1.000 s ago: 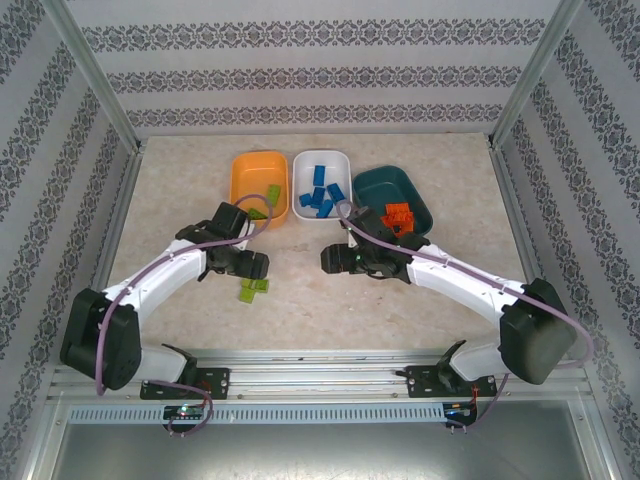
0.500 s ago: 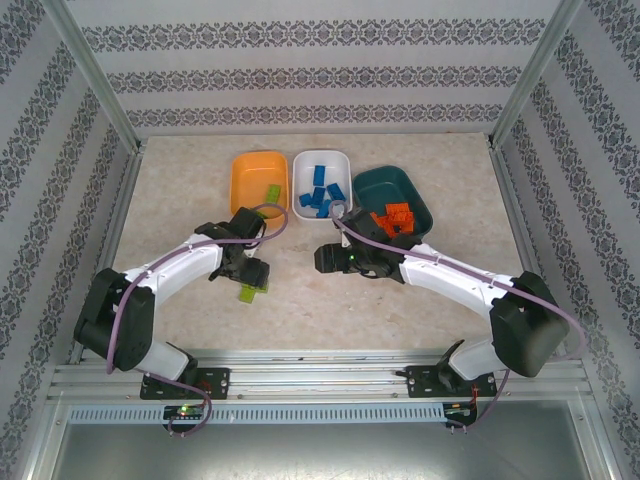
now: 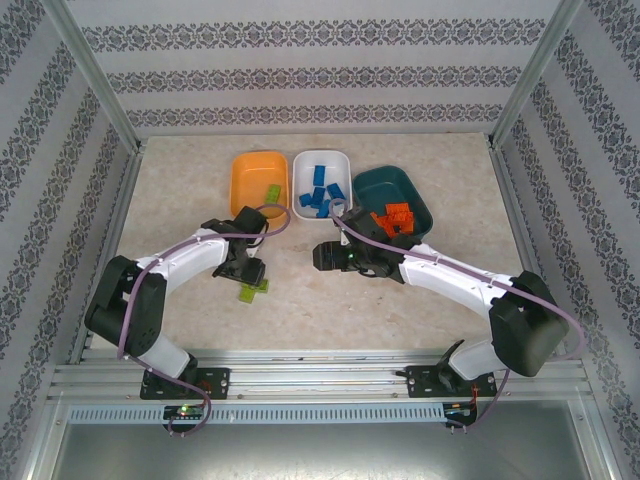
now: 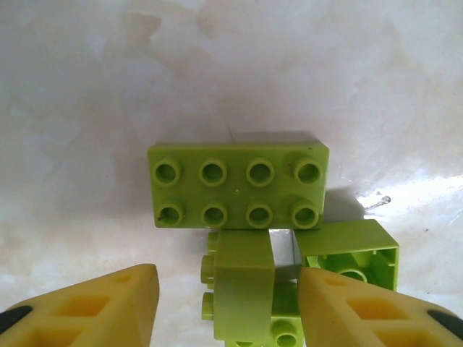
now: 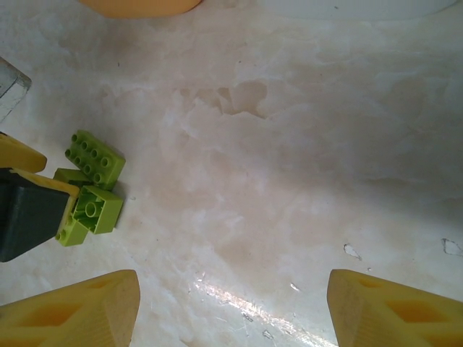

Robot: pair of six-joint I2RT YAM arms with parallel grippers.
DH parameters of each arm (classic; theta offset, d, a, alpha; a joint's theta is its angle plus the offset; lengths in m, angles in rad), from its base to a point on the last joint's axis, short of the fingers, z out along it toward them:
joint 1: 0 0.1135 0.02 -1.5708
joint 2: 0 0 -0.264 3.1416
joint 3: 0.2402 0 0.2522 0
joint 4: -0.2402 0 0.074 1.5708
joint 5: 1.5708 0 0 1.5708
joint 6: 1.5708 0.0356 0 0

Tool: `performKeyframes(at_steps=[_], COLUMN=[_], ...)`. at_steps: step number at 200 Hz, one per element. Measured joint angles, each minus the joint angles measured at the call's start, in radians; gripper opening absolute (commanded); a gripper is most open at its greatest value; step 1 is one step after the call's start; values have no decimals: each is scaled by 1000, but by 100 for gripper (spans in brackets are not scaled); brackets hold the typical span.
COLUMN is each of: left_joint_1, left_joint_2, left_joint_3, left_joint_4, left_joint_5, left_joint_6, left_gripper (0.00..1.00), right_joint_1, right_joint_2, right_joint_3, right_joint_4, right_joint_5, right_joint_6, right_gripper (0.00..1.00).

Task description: Sort the legos into containers by color

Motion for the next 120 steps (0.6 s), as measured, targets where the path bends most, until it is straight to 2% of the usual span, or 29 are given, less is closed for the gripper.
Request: performKeyframes(at_steps=[40, 89, 120], left_joint_1=[2, 15, 28], left_joint_2=[31, 60, 59], left_joint_3=[1, 2, 5], left_joint_4=[-6, -10, -12], left_joint_5=[7, 26, 36], left_joint_6=[-2, -8, -10], left_gripper=[48, 33, 30], right_joint_1=[0, 0, 0], right_joint_2=[3, 4, 4], right_joint_3=[-7, -8, -13], right_joint_4=[0, 0, 3], right_joint_5=[0, 0, 0], right_joint_6=[0, -1, -1], right_gripper=[70, 69, 70])
